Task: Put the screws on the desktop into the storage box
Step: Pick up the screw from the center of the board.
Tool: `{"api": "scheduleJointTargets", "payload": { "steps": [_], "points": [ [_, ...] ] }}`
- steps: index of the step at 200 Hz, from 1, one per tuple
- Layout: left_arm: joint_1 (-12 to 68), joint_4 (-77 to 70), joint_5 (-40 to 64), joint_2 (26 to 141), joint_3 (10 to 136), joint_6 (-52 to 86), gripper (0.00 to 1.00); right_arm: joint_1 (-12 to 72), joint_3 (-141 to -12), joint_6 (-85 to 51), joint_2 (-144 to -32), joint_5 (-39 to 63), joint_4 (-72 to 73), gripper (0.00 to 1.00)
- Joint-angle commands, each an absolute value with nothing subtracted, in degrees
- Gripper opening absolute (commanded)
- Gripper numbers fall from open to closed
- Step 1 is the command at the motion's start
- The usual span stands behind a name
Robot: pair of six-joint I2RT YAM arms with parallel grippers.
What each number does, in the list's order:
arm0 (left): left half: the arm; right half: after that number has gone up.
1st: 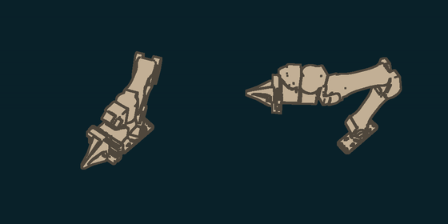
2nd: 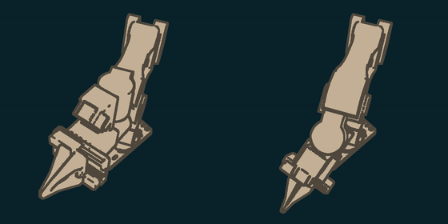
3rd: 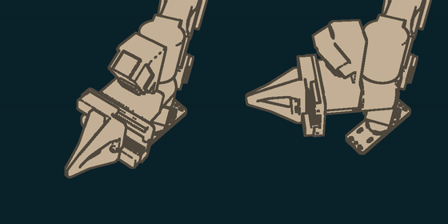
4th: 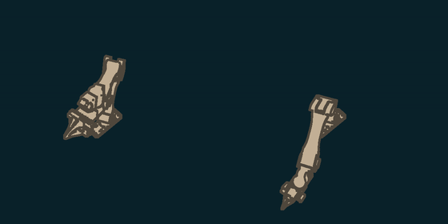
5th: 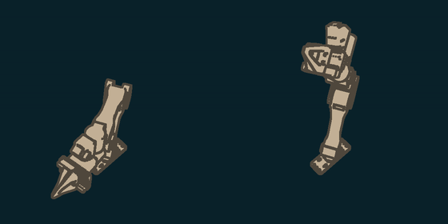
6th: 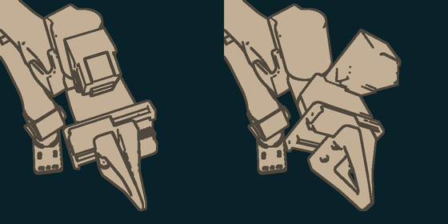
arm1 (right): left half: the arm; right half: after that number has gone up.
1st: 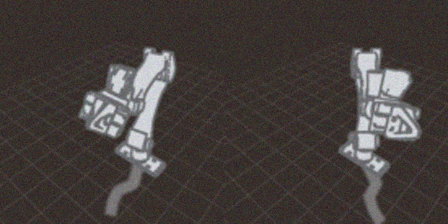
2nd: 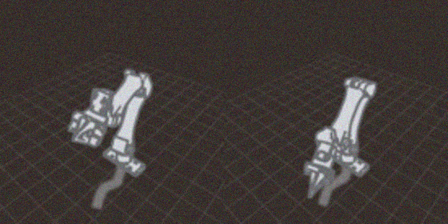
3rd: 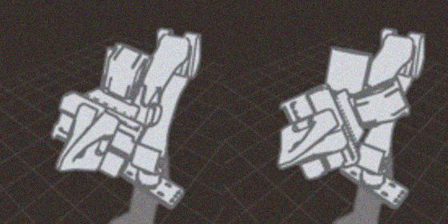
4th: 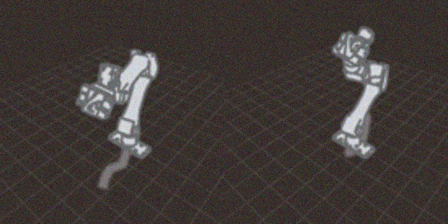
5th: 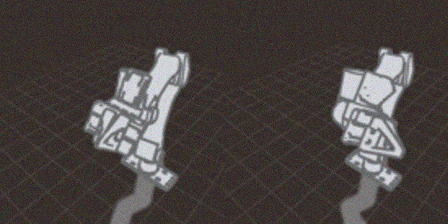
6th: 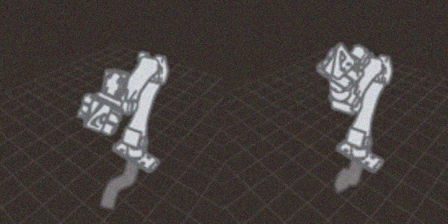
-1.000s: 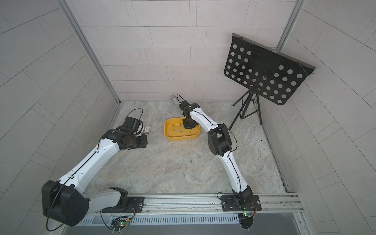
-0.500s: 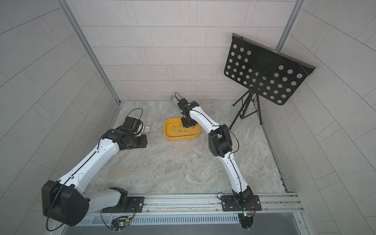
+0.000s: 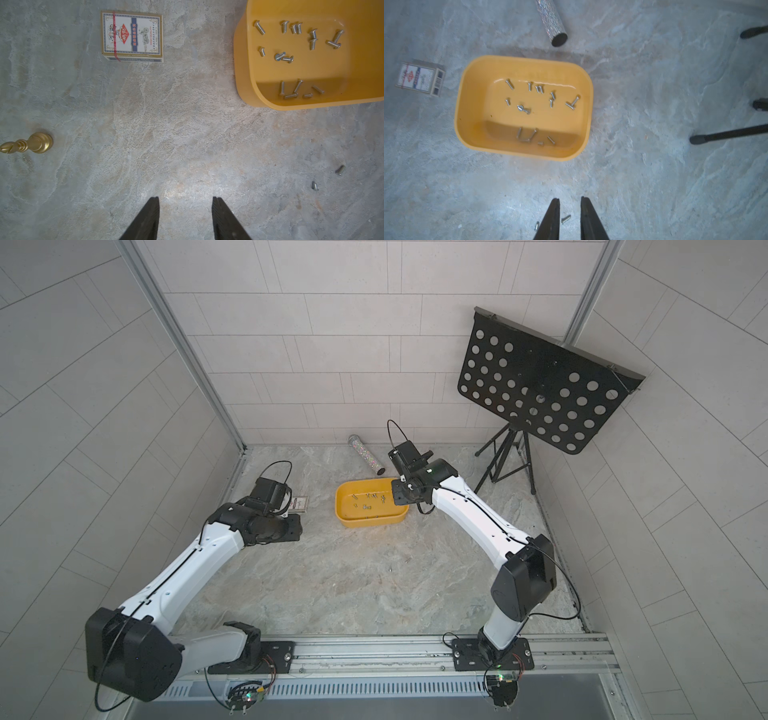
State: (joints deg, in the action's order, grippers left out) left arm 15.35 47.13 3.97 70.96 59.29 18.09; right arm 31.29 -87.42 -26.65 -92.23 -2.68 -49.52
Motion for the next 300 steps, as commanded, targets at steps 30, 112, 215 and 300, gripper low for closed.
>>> {"api": "scheduleJointTargets", "payload": {
  "steps": [30,112,215,300],
  "points": [
    [15.3,47.0,4.4,72.3,58.6,17.3,0.49,31.0,-69.2,-34.9,-82.6,-3.4,-41.2,0.23],
    [22.0,46.9,2.2,74.9,58.9,18.9,0.49,30.9,-58.9,-38.0,-77.8,-0.8,-39.2,0.24],
    [42.9,44.1,-2.9,82.4,62.7,29.0,0.5,25.3,-54.5,-38.1,-72.1,-2.4,-39.2,0.27],
    [55.4,41.4,-5.0,96.6,70.4,33.5,0.59,17.7,-51.9,-36.3,-66.5,-0.6,-39.2,0.28]
  ]
}}
